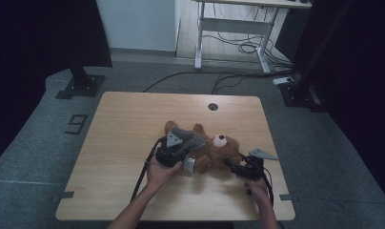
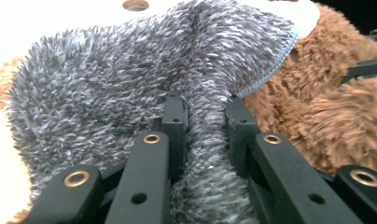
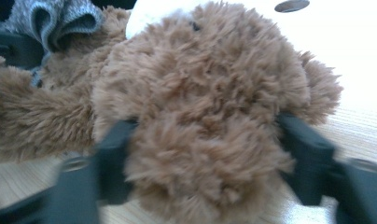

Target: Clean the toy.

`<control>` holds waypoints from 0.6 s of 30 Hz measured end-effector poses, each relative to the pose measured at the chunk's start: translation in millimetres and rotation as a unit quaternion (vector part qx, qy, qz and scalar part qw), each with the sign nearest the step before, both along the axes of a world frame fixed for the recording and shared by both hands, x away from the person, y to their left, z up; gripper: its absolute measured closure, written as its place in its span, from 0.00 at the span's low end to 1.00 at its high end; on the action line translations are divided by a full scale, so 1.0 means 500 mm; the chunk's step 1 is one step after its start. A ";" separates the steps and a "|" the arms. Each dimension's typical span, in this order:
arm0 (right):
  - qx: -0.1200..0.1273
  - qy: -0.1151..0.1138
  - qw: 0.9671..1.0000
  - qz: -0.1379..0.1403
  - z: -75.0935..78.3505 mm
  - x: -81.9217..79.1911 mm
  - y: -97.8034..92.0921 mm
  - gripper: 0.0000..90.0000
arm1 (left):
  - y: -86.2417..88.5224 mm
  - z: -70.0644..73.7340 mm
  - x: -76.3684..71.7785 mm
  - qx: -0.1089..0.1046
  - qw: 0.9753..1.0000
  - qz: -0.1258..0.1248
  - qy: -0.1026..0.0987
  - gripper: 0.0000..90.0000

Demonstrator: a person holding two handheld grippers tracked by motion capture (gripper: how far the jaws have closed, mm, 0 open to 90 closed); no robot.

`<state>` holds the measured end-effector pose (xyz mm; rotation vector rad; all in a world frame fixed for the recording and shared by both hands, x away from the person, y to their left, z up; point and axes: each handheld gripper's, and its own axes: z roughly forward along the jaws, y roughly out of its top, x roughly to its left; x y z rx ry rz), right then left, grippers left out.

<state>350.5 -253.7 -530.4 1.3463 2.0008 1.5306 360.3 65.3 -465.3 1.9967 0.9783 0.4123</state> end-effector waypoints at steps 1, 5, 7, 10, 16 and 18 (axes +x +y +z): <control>-0.003 -0.003 1.000 0.007 0.000 -0.001 0.001 0.47 | 0.000 0.005 -0.002 0.001 1.000 -0.001 -0.002 0.82; -0.008 -0.009 1.000 0.017 0.000 -0.001 -0.002 0.52 | -0.008 0.045 -0.006 -0.006 1.000 -0.008 -0.017 0.82; -0.012 -0.013 1.000 0.022 0.000 -0.002 -0.002 0.54 | -0.019 0.065 -0.005 -0.012 0.999 -0.015 -0.026 0.82; -0.015 -0.017 0.999 0.026 0.001 -0.003 -0.002 0.55 | -0.050 0.088 -0.006 -0.021 0.999 -0.033 -0.035 0.82; -0.014 -0.016 0.999 0.027 0.001 -0.003 -0.003 0.56 | -0.145 0.092 -0.007 -0.015 0.996 -0.081 -0.037 0.82; -0.014 -0.016 0.999 0.028 0.001 -0.004 -0.003 0.56 | -0.178 0.067 -0.011 -0.008 0.995 -0.098 -0.021 0.82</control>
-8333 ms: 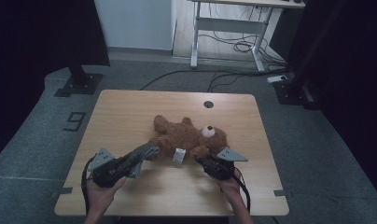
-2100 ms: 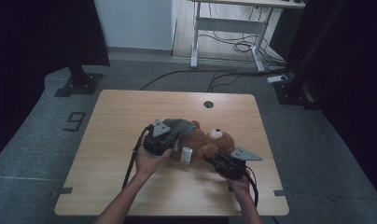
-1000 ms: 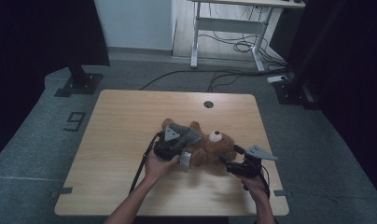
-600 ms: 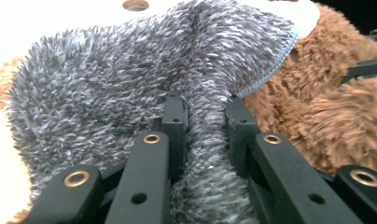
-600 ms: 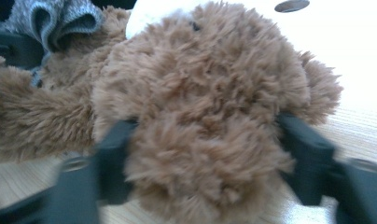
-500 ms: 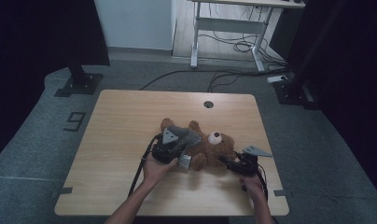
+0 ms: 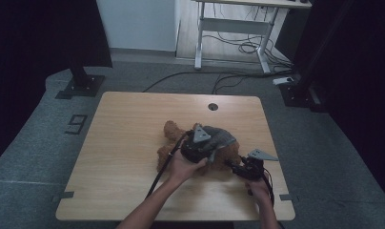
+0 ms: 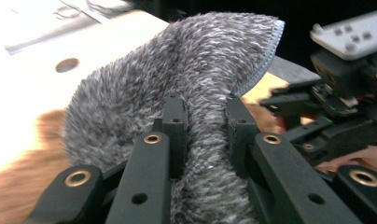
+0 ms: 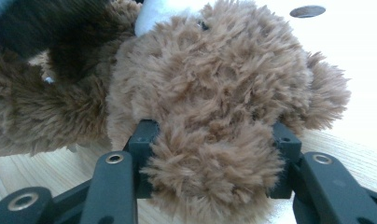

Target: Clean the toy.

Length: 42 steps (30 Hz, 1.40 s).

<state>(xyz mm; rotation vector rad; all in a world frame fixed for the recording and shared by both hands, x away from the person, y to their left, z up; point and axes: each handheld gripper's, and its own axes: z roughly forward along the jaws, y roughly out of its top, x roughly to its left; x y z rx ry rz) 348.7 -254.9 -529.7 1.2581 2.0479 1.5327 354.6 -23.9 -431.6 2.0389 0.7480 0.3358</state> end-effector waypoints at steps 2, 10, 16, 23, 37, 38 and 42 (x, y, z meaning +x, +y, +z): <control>0.002 0.000 1.000 0.002 0.000 0.001 -0.001 0.56 | -0.023 -0.025 -0.007 0.011 1.000 -0.011 0.008 0.82; 0.011 0.007 1.000 0.007 -0.005 0.003 -0.009 0.59 | -0.031 -0.104 -0.018 0.014 0.998 -0.016 0.054 0.82; 0.010 0.008 1.000 0.008 -0.006 0.003 -0.009 0.59 | -0.019 -0.131 -0.030 0.020 0.998 -0.014 0.062 0.83; 0.008 0.007 1.000 0.015 -0.007 0.003 -0.011 0.59 | -0.006 -0.152 -0.043 0.037 0.997 -0.012 0.065 0.83; 0.020 0.007 1.000 0.015 -0.009 0.005 -0.014 0.58 | 0.014 -0.102 -0.057 -0.007 0.999 -0.011 0.048 0.83; 0.020 0.007 1.000 0.014 -0.009 0.005 -0.014 0.58 | 0.010 -0.094 -0.055 -0.011 0.999 -0.010 0.044 0.83; 0.023 0.006 1.000 0.014 -0.011 0.005 -0.015 0.58 | -0.006 -0.078 -0.049 -0.021 0.999 -0.009 0.038 0.83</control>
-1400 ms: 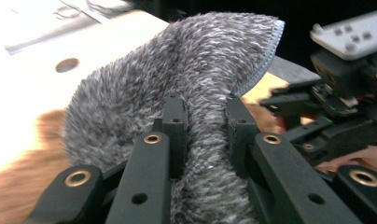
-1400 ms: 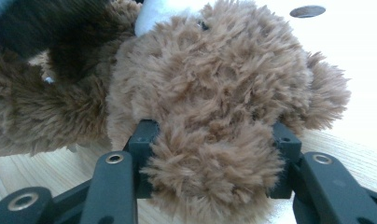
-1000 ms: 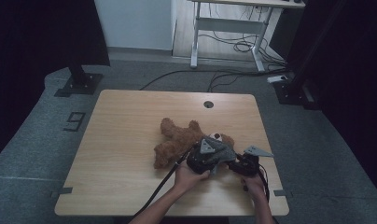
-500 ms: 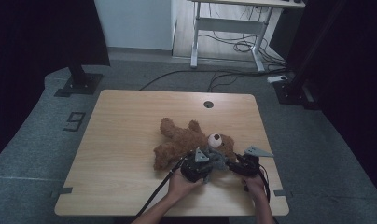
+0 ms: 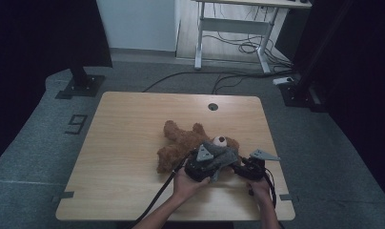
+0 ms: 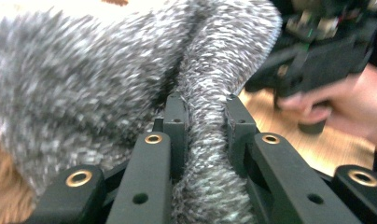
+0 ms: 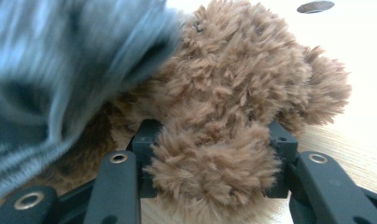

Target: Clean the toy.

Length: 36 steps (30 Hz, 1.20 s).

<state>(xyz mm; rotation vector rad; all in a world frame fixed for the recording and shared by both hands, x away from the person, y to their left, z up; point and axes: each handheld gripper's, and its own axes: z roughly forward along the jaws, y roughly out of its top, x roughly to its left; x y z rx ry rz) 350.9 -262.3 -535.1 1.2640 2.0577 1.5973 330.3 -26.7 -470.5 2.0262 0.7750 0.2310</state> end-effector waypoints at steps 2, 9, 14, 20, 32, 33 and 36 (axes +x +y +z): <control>0.001 0.001 1.000 0.001 0.000 0.000 -0.001 0.58 | -0.013 0.005 0.002 -0.004 1.000 -0.004 -0.001 0.83; -0.001 0.001 1.000 0.000 -0.002 0.000 -0.001 0.59 | -0.044 -0.032 0.023 0.008 1.000 0.004 0.019 0.83; -0.003 0.000 1.000 0.004 -0.004 0.001 -0.003 0.59 | -0.017 -0.052 0.019 0.017 1.000 0.009 0.023 0.83; -0.003 -0.002 1.000 0.010 -0.004 0.000 -0.005 0.59 | 0.031 -0.060 0.015 0.019 0.999 0.021 0.031 0.83; 0.001 -0.005 1.000 0.016 -0.007 0.001 -0.008 0.59 | 0.092 -0.040 0.006 0.009 0.999 0.044 0.021 0.83; 0.002 -0.005 1.000 0.017 -0.007 0.002 -0.009 0.59 | 0.094 -0.036 0.003 0.003 0.999 0.043 0.018 0.83; 0.003 -0.006 1.000 0.017 -0.008 0.002 -0.008 0.59 | 0.082 -0.020 -0.005 -0.004 0.999 0.031 0.005 0.83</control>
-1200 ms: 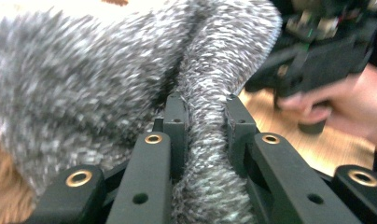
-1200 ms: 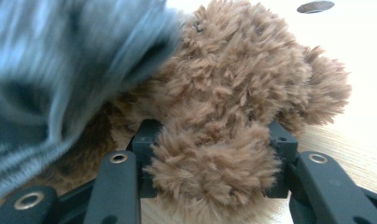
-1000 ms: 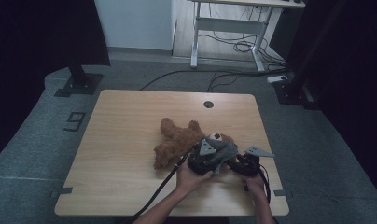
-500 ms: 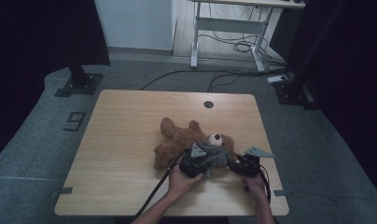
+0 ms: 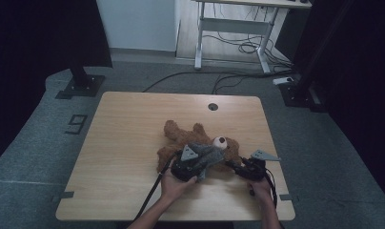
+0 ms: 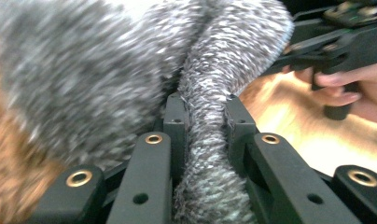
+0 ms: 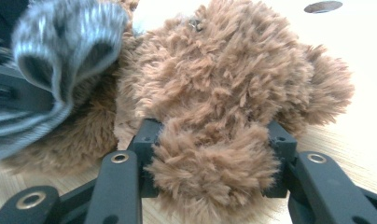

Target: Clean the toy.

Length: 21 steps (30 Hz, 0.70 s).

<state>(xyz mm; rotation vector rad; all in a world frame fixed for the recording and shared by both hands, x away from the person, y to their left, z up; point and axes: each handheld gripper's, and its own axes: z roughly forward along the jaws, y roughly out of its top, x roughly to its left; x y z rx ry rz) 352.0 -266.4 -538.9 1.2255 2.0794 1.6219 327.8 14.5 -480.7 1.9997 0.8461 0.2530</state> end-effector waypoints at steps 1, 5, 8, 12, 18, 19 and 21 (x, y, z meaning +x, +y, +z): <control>0.000 -0.001 1.000 0.000 0.000 0.000 0.000 0.59 | -0.024 0.016 -0.005 -0.004 1.000 -0.012 -0.010 0.83; 0.000 -0.002 1.000 -0.003 -0.001 -0.002 0.002 0.59 | -0.064 0.031 -0.003 -0.003 1.000 -0.026 -0.014 0.83; 0.001 -0.003 1.000 -0.003 -0.002 -0.002 0.001 0.59 | -0.103 0.025 0.013 0.001 1.000 -0.026 -0.002 0.83; 0.000 -0.005 1.000 -0.001 -0.002 -0.001 0.001 0.59 | -0.115 -0.004 0.034 0.003 1.000 -0.016 0.019 0.83; 0.000 -0.006 1.000 0.001 -0.004 -0.001 -0.001 0.59 | -0.074 -0.019 0.033 0.014 1.000 -0.005 0.016 0.83; 0.000 -0.006 1.000 0.003 -0.005 -0.002 -0.002 0.59 | -0.061 -0.021 0.033 0.013 1.000 0.001 0.017 0.83; -0.002 -0.007 1.000 0.006 -0.005 -0.003 -0.003 0.59 | -0.032 -0.022 0.035 0.004 1.000 0.008 0.025 0.83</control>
